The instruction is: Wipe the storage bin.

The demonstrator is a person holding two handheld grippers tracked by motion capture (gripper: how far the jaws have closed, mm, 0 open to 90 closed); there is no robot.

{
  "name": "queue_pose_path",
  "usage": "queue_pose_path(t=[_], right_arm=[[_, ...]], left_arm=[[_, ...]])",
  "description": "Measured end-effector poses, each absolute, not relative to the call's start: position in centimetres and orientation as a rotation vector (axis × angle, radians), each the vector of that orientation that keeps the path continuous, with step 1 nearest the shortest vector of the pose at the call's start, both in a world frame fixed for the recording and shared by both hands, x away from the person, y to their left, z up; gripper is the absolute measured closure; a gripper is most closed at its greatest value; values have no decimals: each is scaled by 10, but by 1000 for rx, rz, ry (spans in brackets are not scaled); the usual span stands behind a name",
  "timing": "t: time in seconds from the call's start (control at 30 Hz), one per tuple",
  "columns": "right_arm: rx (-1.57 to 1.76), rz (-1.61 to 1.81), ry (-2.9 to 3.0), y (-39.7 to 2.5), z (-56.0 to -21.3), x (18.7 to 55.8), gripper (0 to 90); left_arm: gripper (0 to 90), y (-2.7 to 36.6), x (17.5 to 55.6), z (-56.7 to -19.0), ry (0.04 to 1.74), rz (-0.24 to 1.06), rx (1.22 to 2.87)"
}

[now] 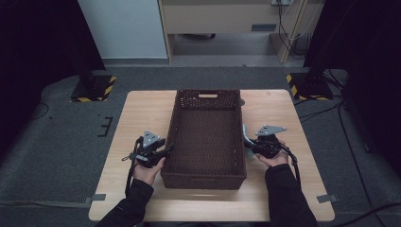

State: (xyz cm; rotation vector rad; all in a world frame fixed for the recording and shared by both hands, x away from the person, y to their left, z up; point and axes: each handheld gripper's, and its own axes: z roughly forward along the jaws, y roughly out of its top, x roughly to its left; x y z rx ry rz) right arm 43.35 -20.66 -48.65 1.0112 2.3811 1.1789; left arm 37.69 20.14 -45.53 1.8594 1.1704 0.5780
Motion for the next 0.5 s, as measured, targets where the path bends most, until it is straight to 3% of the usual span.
queue_pose_path(t=[0.1, 0.23, 0.5], right_arm=[[1053, 1138, 2420, -202, -499, 436, 833], [1032, 1094, 2435, -198, -501, 435, 832], [980, 1339, 2244, -222, -453, 418, 833]], left_arm=[[427, 204, 376, -454, 1163, 561, 1863], [409, 204, 371, -452, 1128, 552, 1877], [443, 204, 365, -454, 1103, 531, 1921]])
